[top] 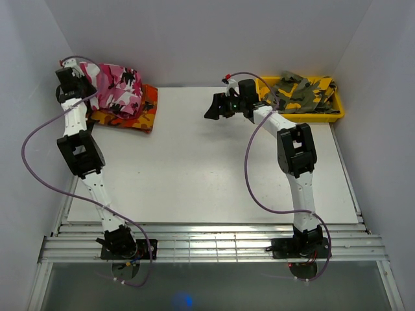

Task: Fold and stack the trousers
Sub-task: Neatly place the folded trousers to the corner

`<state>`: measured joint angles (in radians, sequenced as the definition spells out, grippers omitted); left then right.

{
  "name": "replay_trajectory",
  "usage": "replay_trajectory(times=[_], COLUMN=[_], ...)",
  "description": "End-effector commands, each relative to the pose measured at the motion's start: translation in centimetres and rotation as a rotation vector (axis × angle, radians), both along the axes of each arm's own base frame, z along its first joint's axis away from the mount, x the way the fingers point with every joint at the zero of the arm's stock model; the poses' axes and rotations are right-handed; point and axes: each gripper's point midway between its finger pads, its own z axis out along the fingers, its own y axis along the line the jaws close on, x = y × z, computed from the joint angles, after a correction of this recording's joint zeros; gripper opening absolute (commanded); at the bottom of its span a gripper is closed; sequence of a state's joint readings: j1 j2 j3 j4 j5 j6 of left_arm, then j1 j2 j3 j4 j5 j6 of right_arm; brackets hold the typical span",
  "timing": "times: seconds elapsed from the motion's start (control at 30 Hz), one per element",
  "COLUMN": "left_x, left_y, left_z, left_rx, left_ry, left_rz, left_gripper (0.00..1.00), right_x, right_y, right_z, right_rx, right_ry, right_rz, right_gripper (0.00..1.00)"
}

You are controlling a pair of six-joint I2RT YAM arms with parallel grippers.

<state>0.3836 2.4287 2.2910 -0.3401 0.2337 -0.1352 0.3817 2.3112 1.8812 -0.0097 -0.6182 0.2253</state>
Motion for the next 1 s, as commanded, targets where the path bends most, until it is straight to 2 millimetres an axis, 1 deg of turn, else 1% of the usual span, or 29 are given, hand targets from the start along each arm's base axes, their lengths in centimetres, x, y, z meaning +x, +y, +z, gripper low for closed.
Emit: replay_trajectory(times=[0.0, 0.03, 0.07, 0.1, 0.13, 0.17, 0.2, 0.23, 0.27, 0.3, 0.33, 0.37, 0.4, 0.43, 0.5, 0.53, 0.57, 0.67, 0.73, 0.77, 0.87, 0.9, 0.93, 0.97], left_x=[-1.7, -3.1, -3.8, -4.2, -5.4, -5.9, -6.2, -6.6, -7.1, -7.3, -7.6, -7.9, -8.1, -8.2, -7.9, -7.7, -7.2, -6.1, -5.6, -5.4, -5.9, -6.0, -6.7, -7.0], left_y=[-12.9, -14.9, -16.7, -19.8, -21.3, -23.7, -25.0, -25.4, -28.5, -29.3, -29.8, -30.6, -31.4, -31.8, -32.0, -31.9, -31.2, -31.0, -31.1, -31.2, -31.9, -32.1, -32.2, -32.3], left_z=[20.6, 23.8, 25.0, 25.6, 27.6, 28.4, 28.9, 30.0, 30.5, 30.8, 31.4, 31.9, 32.2, 32.7, 32.7, 32.7, 32.5, 30.8, 29.4, 28.2, 26.5, 24.6, 24.9, 24.5], left_rx=[0.075, 0.087, 0.092, 0.088, 0.07, 0.05, 0.037, 0.035, 0.021, 0.011, 0.003, -0.016, -0.026, -0.028, -0.025, -0.022, -0.01, -0.003, -0.019, -0.03, -0.063, -0.071, -0.071, -0.07], left_ry=[-0.328, -0.376, -0.394, -0.403, -0.438, -0.451, -0.458, -0.472, -0.48, -0.486, -0.503, -0.515, -0.524, -0.539, -0.546, -0.546, -0.543, -0.512, -0.477, -0.451, -0.401, -0.359, -0.358, -0.339], left_rz=[-0.23, -0.253, -0.273, -0.31, -0.329, -0.37, -0.39, -0.386, -0.434, -0.445, -0.451, -0.47, -0.483, -0.488, -0.472, -0.46, -0.425, -0.409, -0.41, -0.416, -0.454, -0.465, -0.482, -0.487], left_gripper=[0.0, 0.0, 0.0, 0.0, 0.0, 0.0, 0.0, 0.0, 0.0, 0.0, 0.0, 0.0, 0.0, 0.0, 0.0, 0.0, 0.0, 0.0, 0.0, 0.0, 0.0, 0.0, 0.0, 0.0], right_x=[-1.2, -1.1, -1.3, -1.5, -1.2, -1.4, -1.3, -1.4, -1.5, -1.7, -1.8, -1.9, -2.1, -2.4, -2.6, -2.8, -2.9, -2.8, -2.7, -2.4, -2.0, -2.1, -2.0, -2.0], right_y=[-0.5, -1.0, -1.5, -1.8, -2.6, -3.0, -3.9, -4.2, -4.6, -5.0, -5.6, -6.0, -6.3, -6.6, -6.9, -7.0, -7.0, -7.1, -6.9, -6.8, -6.5, -6.4, -6.3, -6.2], right_z=[3.5, 3.7, 4.2, 4.1, 4.3, 4.8, 4.6, 4.7, 5.3, 5.2, 4.7, 5.1, 4.8, 4.4, 4.2, 3.9, 3.5, 2.9, 2.8, 2.8, 2.9, 2.8, 2.9, 2.8], right_rx=[0.004, 0.0, -0.004, -0.009, -0.011, -0.011, -0.014, -0.016, -0.016, -0.019, -0.028, -0.029, -0.033, -0.035, -0.041, -0.047, -0.051, -0.054, -0.049, -0.043, -0.031, -0.025, -0.022, -0.022], right_ry=[-0.056, -0.059, -0.057, -0.054, -0.052, -0.05, -0.043, -0.04, -0.048, -0.043, -0.035, -0.042, -0.034, -0.022, -0.015, -0.002, 0.008, 0.025, 0.032, 0.035, 0.022, 0.026, 0.025, 0.025], right_rz=[0.036, 0.03, 0.026, 0.029, 0.016, 0.013, 0.005, 0.001, -0.001, -0.003, -0.01, -0.011, -0.011, -0.014, -0.016, -0.014, -0.013, -0.014, -0.013, -0.019, -0.014, -0.01, -0.009, -0.007], right_gripper=[0.9, 0.9, 0.9, 0.9, 0.9, 0.9, 0.9, 0.9, 0.9, 0.9, 0.9, 0.9, 0.9, 0.9, 0.9, 0.9, 0.9, 0.9, 0.9, 0.9, 0.9, 0.9, 0.9, 0.9])
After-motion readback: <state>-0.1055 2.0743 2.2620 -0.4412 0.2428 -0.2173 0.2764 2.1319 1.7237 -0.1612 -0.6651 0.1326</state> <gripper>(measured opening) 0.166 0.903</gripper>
